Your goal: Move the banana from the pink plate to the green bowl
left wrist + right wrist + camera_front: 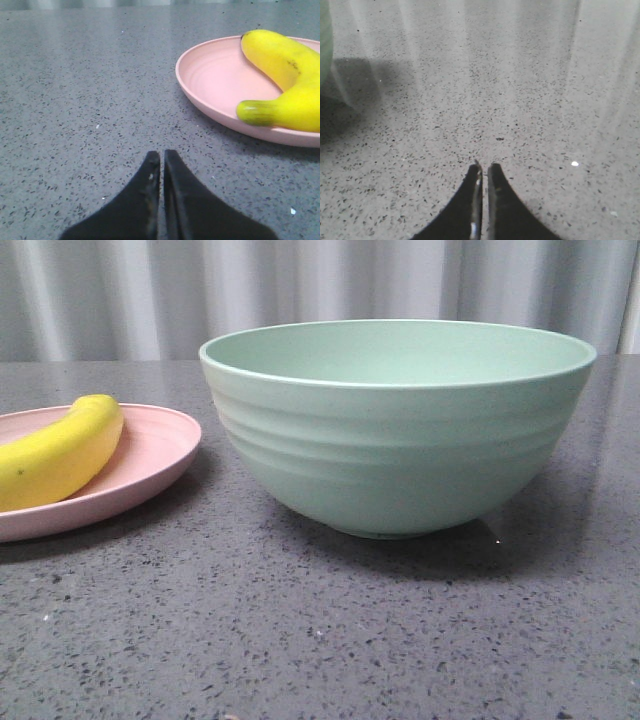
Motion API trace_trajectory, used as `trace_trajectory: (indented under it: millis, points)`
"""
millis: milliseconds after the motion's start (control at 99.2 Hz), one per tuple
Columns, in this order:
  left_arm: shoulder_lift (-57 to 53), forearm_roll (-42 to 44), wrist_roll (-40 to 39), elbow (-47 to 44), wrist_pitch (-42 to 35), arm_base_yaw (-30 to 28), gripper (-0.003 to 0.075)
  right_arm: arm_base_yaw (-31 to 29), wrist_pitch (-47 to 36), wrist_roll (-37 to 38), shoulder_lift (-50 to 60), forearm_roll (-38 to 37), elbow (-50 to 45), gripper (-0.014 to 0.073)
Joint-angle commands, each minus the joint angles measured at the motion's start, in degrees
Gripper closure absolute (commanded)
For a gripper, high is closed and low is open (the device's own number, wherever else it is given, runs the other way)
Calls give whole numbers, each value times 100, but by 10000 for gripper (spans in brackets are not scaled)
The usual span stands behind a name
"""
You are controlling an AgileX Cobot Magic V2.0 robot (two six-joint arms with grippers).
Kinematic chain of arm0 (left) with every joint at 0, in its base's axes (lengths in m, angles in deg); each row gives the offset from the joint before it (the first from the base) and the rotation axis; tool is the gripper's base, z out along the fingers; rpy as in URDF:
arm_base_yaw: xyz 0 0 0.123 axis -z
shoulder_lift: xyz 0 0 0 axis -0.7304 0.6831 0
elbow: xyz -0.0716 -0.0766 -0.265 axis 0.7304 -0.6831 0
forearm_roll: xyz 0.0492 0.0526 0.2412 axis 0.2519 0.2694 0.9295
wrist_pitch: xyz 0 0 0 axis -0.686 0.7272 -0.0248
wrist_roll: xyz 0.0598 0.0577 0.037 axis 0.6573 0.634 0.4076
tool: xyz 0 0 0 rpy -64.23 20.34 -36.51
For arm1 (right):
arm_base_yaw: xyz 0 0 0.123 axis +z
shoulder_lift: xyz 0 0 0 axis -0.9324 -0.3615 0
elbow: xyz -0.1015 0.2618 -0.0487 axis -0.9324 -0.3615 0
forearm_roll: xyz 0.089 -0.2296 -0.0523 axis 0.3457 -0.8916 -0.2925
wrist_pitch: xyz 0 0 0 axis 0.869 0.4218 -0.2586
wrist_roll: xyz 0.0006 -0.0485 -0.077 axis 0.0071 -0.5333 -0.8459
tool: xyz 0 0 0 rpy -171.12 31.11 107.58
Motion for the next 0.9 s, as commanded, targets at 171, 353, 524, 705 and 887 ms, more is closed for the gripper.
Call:
trace_trajectory:
  millis: [171, 353, 524, 705, 887]
  points:
    - [-170, 414, 3, -63, -599, 35, 741, -30, -126, -34, 141, -100, -114, 665]
    - [-170, 451, 3, -63, -778, 25, 741, -30, -305, -34, 141, -105, -114, 665]
    - [-170, 451, 3, -63, -1092, 24, 741, -30, -784, -34, 141, -105, -114, 665]
    - [-170, 451, 3, -63, -1197, 24, 741, -30, -988, -34, 141, -105, -114, 665]
    - [-170, 451, 3, -63, -1199, 24, 741, -30, -1173, -34, 141, -105, -114, 665]
